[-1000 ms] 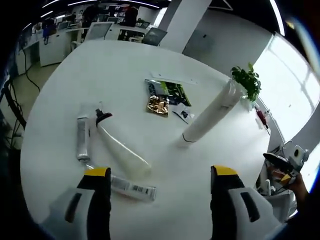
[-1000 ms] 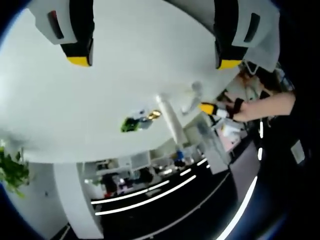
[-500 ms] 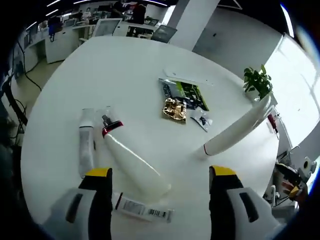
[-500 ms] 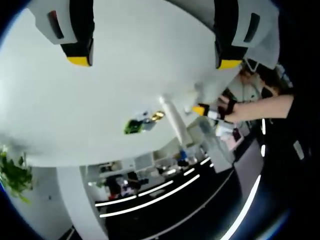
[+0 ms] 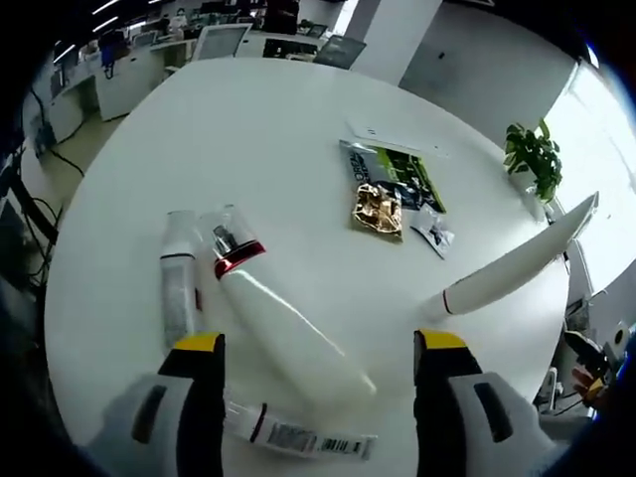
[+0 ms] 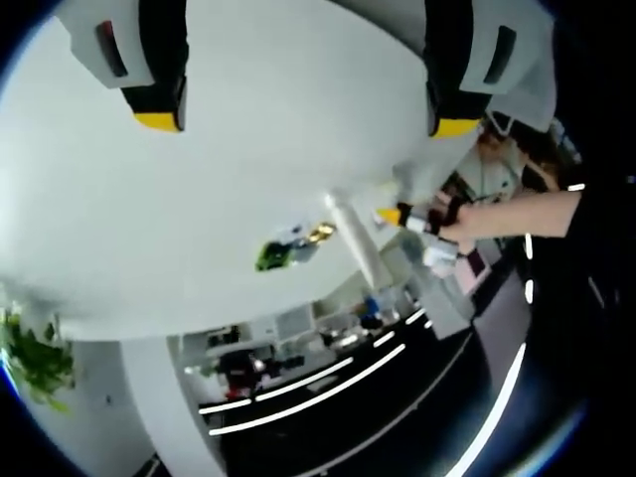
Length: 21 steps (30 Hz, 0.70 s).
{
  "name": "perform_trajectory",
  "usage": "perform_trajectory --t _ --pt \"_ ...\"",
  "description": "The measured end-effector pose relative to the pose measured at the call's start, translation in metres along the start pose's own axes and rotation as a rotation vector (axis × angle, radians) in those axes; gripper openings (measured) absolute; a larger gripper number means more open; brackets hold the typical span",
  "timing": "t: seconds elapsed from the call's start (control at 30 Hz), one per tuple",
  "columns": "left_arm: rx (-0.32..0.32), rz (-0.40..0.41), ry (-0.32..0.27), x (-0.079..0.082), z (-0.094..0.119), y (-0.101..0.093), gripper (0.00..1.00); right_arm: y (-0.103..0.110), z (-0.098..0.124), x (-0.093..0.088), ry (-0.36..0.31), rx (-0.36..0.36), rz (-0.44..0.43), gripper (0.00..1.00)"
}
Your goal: Arrange the skincare products in the storage area until every visible bottle or jar stands upright without overlapping.
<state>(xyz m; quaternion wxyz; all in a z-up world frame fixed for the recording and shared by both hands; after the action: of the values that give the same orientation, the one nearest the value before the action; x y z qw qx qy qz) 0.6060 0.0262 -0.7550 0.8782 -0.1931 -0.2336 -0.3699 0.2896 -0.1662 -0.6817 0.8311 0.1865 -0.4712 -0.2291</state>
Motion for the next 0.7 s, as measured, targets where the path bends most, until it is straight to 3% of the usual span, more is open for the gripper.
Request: perform_trajectory --t 0.3,0.43,0.6,0.7 --pt "0.027 0.035 0.053 -0.001 -0.015 0.011 0.69 -0.005 -0.005 -0.001 0.005 -0.004 -0.012 0.98" --pt "0.048 0.026 0.043 0.009 -0.023 0.017 0.67 -0.007 -0.006 -0.001 0.005 -0.004 -0.022 0.98" --pt "0.09 -0.056 0.084 0.009 -0.027 0.023 0.62 -0.008 -0.006 -0.003 0.007 -0.005 -0.029 0.98" --pt "0.109 -0.168 0.137 0.004 -0.029 0.026 0.58 -0.01 -0.007 -0.004 0.008 -0.007 -0.032 0.98"
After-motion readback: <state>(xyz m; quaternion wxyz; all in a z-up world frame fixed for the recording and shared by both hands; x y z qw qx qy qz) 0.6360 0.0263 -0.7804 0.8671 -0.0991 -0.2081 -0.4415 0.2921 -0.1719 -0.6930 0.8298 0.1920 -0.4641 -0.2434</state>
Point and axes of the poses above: the point that each gripper's makers call its tool centre point, and the gripper's own axes: z roughly backward along the fingers, y roughly to its left, x roughly out of its top, the point moved 1 cm from there along z, roughly backward along the fingers, and after that the axes turned 11 degrees about -z, right-handed, at the moved point
